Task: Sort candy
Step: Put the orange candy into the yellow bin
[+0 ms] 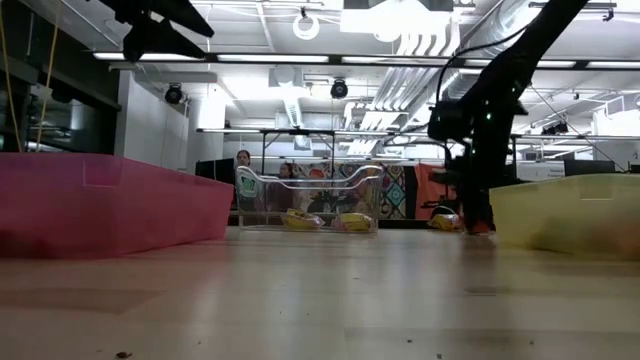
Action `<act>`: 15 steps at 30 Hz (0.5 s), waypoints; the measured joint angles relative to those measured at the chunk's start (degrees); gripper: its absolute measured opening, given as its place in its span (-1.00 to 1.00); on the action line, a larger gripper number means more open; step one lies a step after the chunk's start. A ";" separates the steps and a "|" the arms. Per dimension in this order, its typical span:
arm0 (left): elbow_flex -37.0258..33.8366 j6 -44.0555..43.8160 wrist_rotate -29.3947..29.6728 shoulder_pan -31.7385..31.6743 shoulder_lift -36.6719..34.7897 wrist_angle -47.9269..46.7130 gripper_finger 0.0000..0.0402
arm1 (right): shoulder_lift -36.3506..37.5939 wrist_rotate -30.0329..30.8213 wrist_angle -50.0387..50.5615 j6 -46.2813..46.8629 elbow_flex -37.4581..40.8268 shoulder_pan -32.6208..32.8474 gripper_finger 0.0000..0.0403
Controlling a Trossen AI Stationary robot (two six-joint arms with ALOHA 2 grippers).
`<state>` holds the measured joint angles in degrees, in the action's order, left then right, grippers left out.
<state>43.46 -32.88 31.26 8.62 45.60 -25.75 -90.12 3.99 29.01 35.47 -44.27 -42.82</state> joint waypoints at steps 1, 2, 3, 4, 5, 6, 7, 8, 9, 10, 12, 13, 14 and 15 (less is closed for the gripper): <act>0.00 0.02 -0.94 0.00 -0.54 0.13 -0.05 | 1.19 -0.24 0.47 -0.58 0.00 0.27 -0.73; 0.00 0.02 -1.73 0.00 -1.21 0.08 -0.05 | 2.82 -0.28 0.82 -1.39 0.02 0.60 -0.85; 0.00 0.06 -2.36 0.00 -1.87 -0.03 -0.05 | 4.54 -0.49 0.99 -2.27 0.01 0.92 -0.92; 0.00 0.06 -2.47 0.02 -2.57 -0.05 -0.05 | 6.48 -0.23 1.38 -2.44 0.01 1.35 -0.92; 0.00 0.09 -2.47 0.02 -3.38 -0.07 -0.05 | 8.85 -0.32 2.14 -2.16 0.00 1.70 -0.89; 0.00 0.25 -2.47 0.02 -4.19 -0.12 -0.05 | 11.53 -0.72 2.85 -1.91 0.02 2.14 -0.87; 0.00 0.76 -2.44 0.02 -5.04 -0.14 -0.05 | 14.48 -1.31 3.31 -1.56 0.00 2.80 -0.87; 0.00 1.56 -2.32 0.02 -5.86 -0.10 -0.05 | 17.50 -1.88 3.70 -1.48 0.00 3.69 -0.87; 0.00 2.22 -2.13 0.02 -6.55 -0.07 -0.05 | 20.69 -2.75 4.13 -1.37 0.00 4.73 -0.89; 0.00 2.92 -2.04 0.02 -7.20 -0.11 -0.05 | 23.77 -3.62 4.56 -0.49 0.00 5.89 -0.92; 0.00 3.83 -2.01 0.02 -8.34 -0.12 -0.05 | 29.20 -6.33 4.93 2.57 -0.01 8.85 -0.97; 0.00 4.19 -2.01 0.02 -8.68 -0.09 -0.05 | 31.56 -7.78 5.29 4.66 -0.02 10.72 -0.97; 0.00 4.48 -1.99 0.02 -8.91 -0.09 -0.05 | 33.50 -9.42 5.91 7.28 -0.02 12.94 -0.96; 0.00 4.48 -1.99 0.02 -9.07 -0.09 -0.05 | 34.90 -10.76 6.81 10.07 -0.04 15.46 -0.95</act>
<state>43.46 -28.40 29.28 8.64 36.53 -25.85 -55.22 -6.77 35.82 45.54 -44.31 -27.37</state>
